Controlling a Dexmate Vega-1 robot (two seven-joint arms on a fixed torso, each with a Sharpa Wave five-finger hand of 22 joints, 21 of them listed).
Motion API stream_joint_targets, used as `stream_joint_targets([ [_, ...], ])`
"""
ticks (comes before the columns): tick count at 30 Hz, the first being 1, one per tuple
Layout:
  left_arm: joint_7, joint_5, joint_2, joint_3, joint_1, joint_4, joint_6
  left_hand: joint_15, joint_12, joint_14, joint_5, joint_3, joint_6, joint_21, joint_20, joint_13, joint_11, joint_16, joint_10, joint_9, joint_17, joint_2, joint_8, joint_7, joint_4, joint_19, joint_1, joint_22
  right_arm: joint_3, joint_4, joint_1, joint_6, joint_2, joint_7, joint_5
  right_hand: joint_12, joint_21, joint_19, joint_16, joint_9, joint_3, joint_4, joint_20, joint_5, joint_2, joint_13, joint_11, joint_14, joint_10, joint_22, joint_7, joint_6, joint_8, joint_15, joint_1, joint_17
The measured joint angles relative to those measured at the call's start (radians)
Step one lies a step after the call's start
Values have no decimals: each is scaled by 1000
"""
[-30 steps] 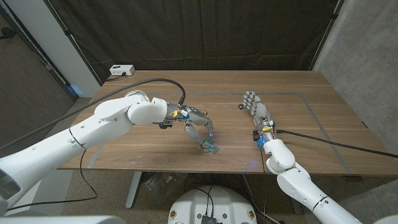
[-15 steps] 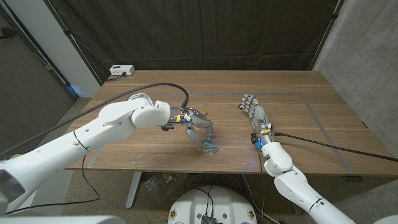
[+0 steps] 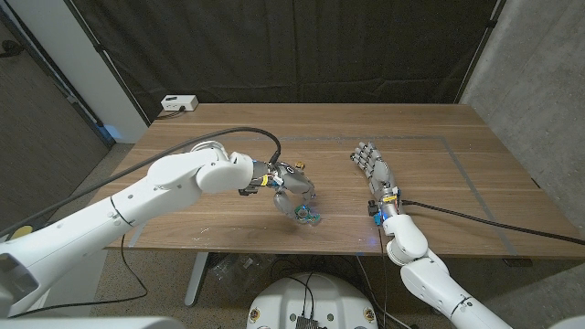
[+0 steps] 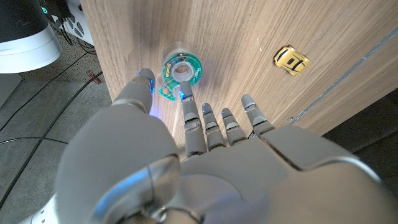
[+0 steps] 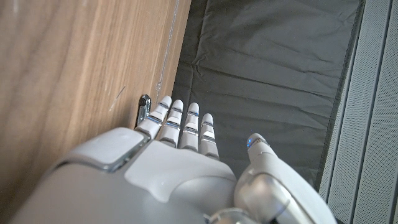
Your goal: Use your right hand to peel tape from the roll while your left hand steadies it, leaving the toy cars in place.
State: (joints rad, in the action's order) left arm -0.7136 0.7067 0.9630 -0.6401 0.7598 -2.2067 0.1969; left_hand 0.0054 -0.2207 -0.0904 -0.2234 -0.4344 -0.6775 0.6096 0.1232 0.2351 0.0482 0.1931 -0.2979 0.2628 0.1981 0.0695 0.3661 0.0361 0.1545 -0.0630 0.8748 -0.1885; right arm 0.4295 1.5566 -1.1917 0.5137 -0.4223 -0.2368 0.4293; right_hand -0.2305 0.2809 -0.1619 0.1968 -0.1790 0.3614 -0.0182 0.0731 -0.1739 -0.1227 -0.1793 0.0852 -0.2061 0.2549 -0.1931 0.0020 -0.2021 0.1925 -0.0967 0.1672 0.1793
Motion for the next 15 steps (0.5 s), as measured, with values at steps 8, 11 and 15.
stream_joint_targets([
  [8, -1, 45, -1, 0, 15, -14, -10, 5, 0, 5, -8, 6, -2, 0, -4, 2, -5, 8, 5, 11, 0, 11, 12, -2, -6, 4, 12, 0, 1, -19, -8, 22, 11, 1, -5, 0, 0, 0, 0, 0, 6, -6, 0, 0, -4, 0, 0, 0, 0, 0, -5, -5, 0, 0, -4, 0],
  [11, -1, 68, -3, 1, 23, -21, -19, 5, 0, 5, -8, 8, -15, 0, -4, 5, -5, 8, 5, 17, 4, 3, 23, -1, -8, 4, 20, 0, 1, -26, -10, 33, 16, 1, -6, 0, 0, 0, 0, 0, 6, -6, 0, 0, -4, 0, 0, 0, 0, 0, -5, -5, 0, 0, -4, 0],
  [15, 1, 95, -7, 2, 37, -28, -30, 5, 0, 5, -8, 12, -21, 0, -4, 4, -2, 8, 2, 23, 5, 3, 30, 0, -12, 4, 20, 0, 1, -37, -10, 43, 20, 3, -6, 0, 0, -4, 0, 0, 6, -6, -4, 0, -1, 0, 4, 0, 4, 0, -5, -5, 0, 0, -7, 0],
])
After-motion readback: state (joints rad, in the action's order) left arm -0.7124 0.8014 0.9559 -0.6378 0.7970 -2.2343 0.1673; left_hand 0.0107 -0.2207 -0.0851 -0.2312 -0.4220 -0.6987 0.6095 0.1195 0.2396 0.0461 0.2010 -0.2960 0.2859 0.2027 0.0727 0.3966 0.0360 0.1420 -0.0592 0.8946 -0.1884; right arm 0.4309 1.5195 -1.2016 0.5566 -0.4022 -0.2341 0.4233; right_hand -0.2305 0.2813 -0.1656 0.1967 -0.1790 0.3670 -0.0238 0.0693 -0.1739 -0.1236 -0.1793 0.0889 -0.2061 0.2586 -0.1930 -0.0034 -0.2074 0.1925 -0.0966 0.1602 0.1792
